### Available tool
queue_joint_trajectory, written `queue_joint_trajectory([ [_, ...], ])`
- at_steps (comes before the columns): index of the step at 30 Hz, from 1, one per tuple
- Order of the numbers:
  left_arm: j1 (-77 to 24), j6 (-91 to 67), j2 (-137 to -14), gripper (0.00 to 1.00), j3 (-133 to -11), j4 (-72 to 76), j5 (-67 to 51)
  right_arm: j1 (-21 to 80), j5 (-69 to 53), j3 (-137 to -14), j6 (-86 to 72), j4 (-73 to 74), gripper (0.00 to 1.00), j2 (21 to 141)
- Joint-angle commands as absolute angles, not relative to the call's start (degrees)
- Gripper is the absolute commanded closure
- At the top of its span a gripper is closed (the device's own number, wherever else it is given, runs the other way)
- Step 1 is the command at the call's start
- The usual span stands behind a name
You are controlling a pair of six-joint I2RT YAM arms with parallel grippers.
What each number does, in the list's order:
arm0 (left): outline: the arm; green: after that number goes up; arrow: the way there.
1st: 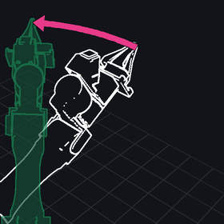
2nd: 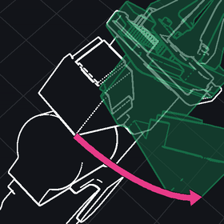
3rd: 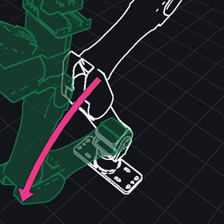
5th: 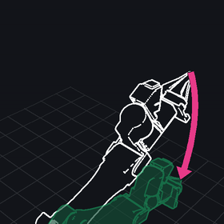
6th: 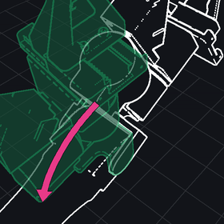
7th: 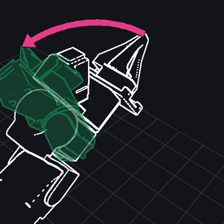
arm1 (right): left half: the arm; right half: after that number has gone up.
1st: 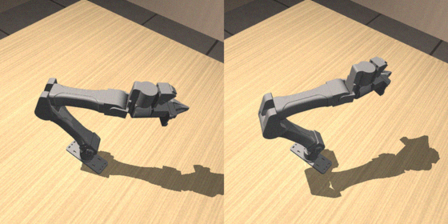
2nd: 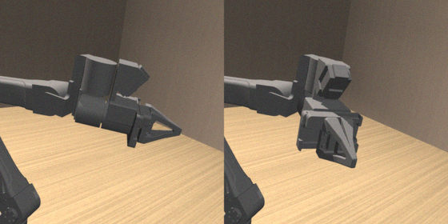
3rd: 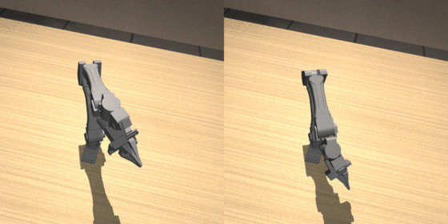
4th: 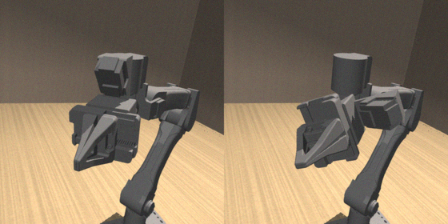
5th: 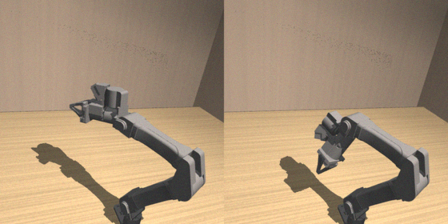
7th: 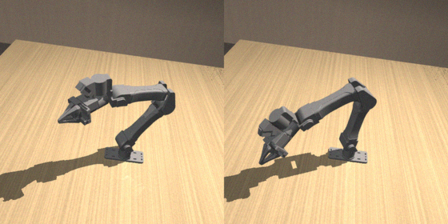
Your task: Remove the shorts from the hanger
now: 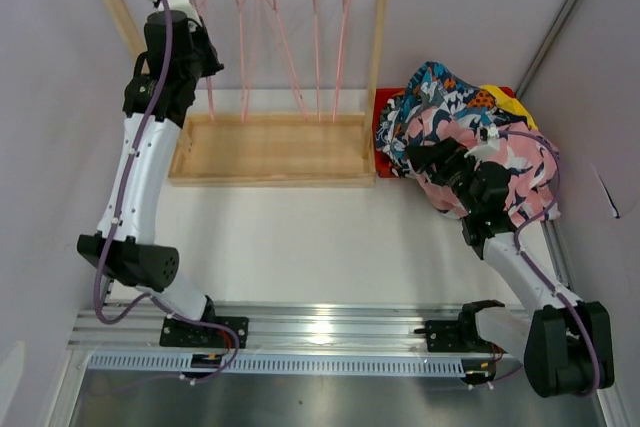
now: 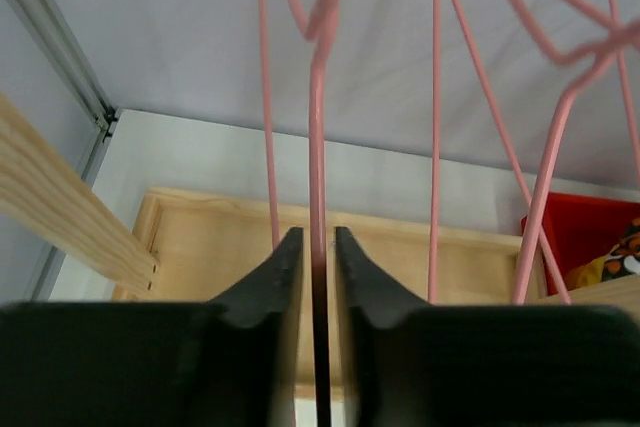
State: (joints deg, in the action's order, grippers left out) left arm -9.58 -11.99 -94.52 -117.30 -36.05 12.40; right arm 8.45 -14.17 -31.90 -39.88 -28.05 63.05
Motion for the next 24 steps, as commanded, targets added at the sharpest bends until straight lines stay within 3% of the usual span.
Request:
queue_joint_trajectory([
  [1,-9.58,-13.71,-89.49,0.72,-109.11,-41.14,11.52,9.58,-11.60,-32.70,-36.39,-24.44,0.01,58.55],
  [6,-9.58,-12.31,-82.72,0.28,-102.66,-38.85,11.25,9.76,-9.68,-34.01,-34.46,-23.02,0.00,56.78],
  [11,-9.67,-12.04,-80.60,0.11,-102.22,-41.30,10.47,8.18,-6.85,-46.55,-30.68,-20.24,0.01,66.93],
  [13,-9.76,-12.48,-77.63,0.01,-100.73,-41.57,9.24,6.60,-7.91,-58.84,-30.32,-17.68,0.01,72.39],
  [24,-10.11,-14.32,-60.39,0.01,-91.93,-44.11,3.17,0.97,-11.33,-125.02,-39.11,-0.11,0.00,119.32],
])
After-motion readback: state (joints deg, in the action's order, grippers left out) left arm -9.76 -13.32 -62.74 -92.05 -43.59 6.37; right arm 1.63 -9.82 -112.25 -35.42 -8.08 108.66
